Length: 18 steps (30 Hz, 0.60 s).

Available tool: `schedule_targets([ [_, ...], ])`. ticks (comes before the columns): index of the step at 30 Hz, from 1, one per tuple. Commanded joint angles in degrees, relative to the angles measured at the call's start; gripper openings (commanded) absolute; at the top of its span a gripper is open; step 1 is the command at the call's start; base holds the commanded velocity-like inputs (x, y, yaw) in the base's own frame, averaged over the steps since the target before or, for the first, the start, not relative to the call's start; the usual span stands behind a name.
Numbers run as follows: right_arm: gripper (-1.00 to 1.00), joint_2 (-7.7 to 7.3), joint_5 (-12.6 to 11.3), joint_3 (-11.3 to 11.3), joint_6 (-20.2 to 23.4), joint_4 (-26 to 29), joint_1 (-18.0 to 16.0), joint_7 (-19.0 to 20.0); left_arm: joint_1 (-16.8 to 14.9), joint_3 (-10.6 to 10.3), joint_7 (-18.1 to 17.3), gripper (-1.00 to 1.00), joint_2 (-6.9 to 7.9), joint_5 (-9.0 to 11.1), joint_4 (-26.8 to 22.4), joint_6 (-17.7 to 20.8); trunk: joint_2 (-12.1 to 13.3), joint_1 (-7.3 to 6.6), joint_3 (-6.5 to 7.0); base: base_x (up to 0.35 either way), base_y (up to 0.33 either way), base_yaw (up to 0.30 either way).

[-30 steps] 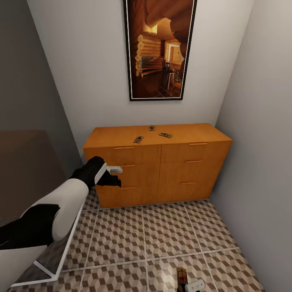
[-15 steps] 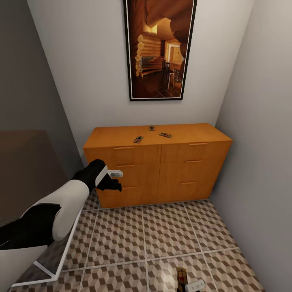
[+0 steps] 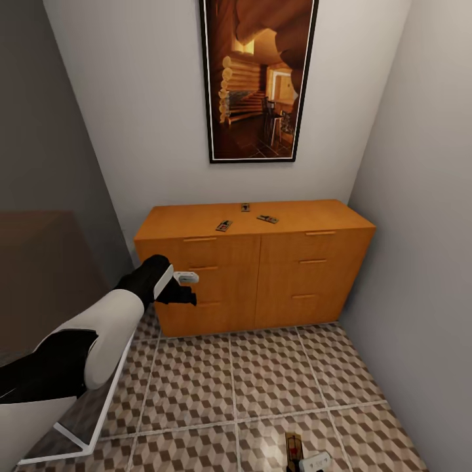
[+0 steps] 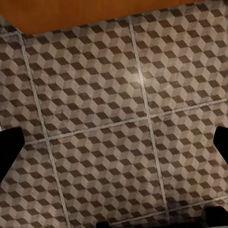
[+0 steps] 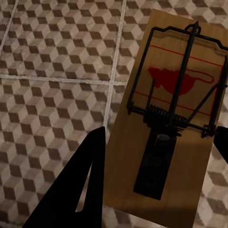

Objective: Take the four mousetraps from the cabinet in the bathroom and place them on the bathroom floor. Make sure all four end up on the same floor surface, and ensure that at least two of them are either under or directly next to the same bathroom sink.

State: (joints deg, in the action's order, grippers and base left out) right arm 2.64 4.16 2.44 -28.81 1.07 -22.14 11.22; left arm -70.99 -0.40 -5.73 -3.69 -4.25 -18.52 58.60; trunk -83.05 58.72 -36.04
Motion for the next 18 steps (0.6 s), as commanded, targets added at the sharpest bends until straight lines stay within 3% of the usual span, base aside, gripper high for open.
schedule_targets([
  [1,-1.00,-0.01,0.2,0.2,-0.2,0.0,0.0,-0.1,0.0,0.0,-0.5,1.00,-0.02,-0.5,-0.1,0.2,0.0,0.01,-0.05,0.180,0.000,0.000],
  [14,-1.00,-0.08,0.2,0.2,-0.6,-0.1,0.0,0.0,0.0,0.0,-0.5,1.00,-0.09,-0.5,-0.1,0.2,0.0,0.01,-0.05,0.293,0.000,0.000],
  [18,-1.00,-0.49,0.2,0.1,-5.1,-0.2,2.3,0.0,0.0,0.0,-0.5,1.00,-0.09,-0.5,-0.1,0.2,0.0,0.01,-0.05,0.185,0.000,0.000],
])
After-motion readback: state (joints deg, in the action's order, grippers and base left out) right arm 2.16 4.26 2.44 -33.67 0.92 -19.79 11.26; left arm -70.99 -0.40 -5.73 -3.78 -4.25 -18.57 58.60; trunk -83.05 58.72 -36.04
